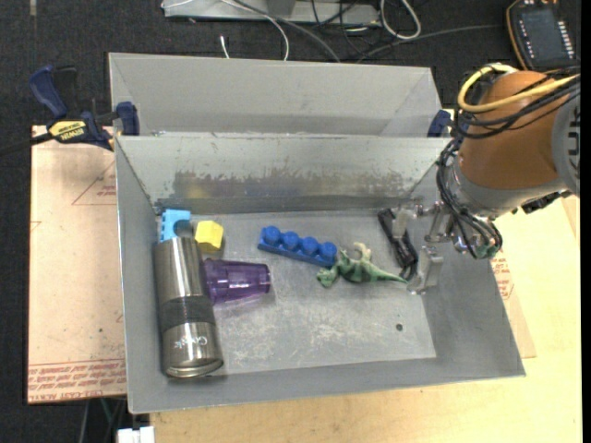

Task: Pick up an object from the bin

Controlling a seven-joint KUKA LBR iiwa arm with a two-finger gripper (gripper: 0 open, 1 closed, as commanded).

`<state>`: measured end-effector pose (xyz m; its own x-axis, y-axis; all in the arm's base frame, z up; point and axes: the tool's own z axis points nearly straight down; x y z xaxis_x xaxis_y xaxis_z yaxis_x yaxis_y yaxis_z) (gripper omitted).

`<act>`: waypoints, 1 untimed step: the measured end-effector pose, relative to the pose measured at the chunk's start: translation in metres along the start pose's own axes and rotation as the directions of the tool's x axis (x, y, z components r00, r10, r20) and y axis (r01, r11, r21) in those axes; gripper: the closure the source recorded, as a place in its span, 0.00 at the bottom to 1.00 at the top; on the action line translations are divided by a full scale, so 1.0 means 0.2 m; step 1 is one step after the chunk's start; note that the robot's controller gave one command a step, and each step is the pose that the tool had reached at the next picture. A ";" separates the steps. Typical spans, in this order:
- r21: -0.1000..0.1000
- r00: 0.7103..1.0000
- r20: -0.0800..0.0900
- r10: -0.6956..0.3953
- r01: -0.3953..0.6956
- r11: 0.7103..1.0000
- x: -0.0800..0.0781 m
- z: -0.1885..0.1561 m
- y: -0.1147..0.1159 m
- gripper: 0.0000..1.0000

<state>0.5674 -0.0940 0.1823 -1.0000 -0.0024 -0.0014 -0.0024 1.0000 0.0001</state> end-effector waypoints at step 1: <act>0.000 1.000 0.000 0.000 0.000 1.000 0.00 0.00 0.00 0.00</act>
Offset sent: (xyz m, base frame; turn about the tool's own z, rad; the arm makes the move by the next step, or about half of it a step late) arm 0.0026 -0.0027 -0.0422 -0.1402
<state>0.5674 -0.0940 0.1823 -1.0000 -0.0024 -0.0014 -0.0024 1.0000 0.0001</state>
